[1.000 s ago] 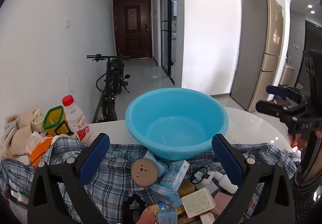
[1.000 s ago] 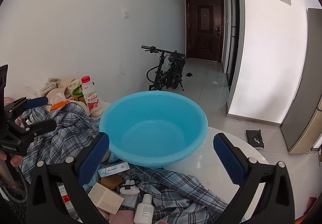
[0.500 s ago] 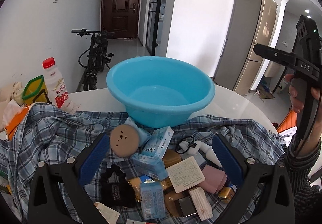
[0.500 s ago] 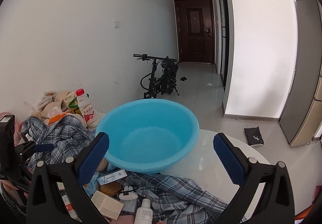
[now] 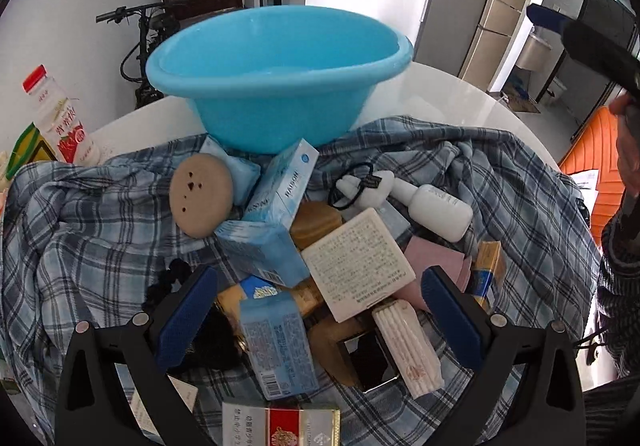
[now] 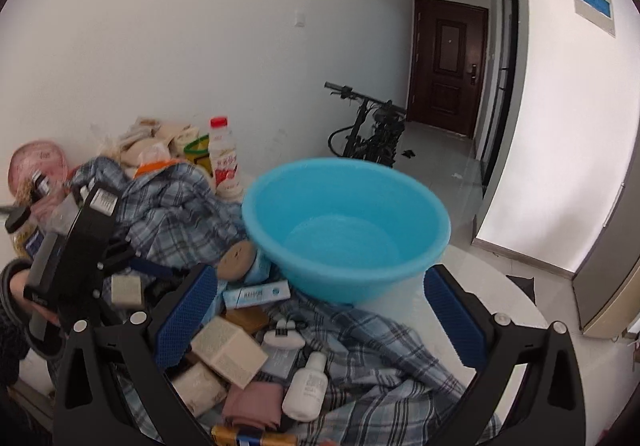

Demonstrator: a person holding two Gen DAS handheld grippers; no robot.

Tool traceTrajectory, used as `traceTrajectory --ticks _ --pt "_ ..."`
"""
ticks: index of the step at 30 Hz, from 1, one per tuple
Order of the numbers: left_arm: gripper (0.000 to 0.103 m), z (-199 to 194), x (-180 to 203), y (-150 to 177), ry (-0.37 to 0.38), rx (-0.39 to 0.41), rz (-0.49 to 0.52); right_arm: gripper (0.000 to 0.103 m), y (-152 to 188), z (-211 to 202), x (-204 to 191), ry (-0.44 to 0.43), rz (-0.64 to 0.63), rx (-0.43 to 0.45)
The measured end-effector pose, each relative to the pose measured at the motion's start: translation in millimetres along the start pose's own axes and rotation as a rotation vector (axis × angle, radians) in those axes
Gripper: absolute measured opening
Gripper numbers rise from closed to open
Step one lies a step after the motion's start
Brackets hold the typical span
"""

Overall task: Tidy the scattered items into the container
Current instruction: 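Lower the left tool onto the white green-text box and close it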

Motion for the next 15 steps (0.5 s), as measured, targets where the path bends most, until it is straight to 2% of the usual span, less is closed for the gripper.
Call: traceTrajectory --ticks 2,5,10,12,15 --pt "0.103 4.2 7.3 1.1 0.020 -0.003 -0.002 0.103 22.1 -0.9 -7.2 0.004 -0.034 -0.005" --pt "0.103 9.1 16.9 1.2 -0.007 0.011 0.009 0.103 50.5 -5.8 -11.5 0.005 -0.034 0.047" --pt "0.103 21.6 33.4 2.3 0.006 -0.017 0.058 0.103 73.1 -11.5 10.5 -0.107 0.118 0.179" --pt "0.103 25.1 37.7 2.7 0.011 -0.027 0.069 0.103 77.9 -7.7 26.6 -0.116 0.185 0.221" --pt "0.103 29.8 39.6 2.1 0.016 -0.033 0.063 0.103 84.6 1.8 41.9 -0.108 0.257 0.198"
Point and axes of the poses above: each gripper's, at about its wrist camera, not at the fingertips, and z roughly the way its jaws point, x to its right, y to its underside, the point moved 3 cm from there along z, roughly the way its jaws point, and after that the axes turned 10 degrees about -y, right-handed, at the moved point
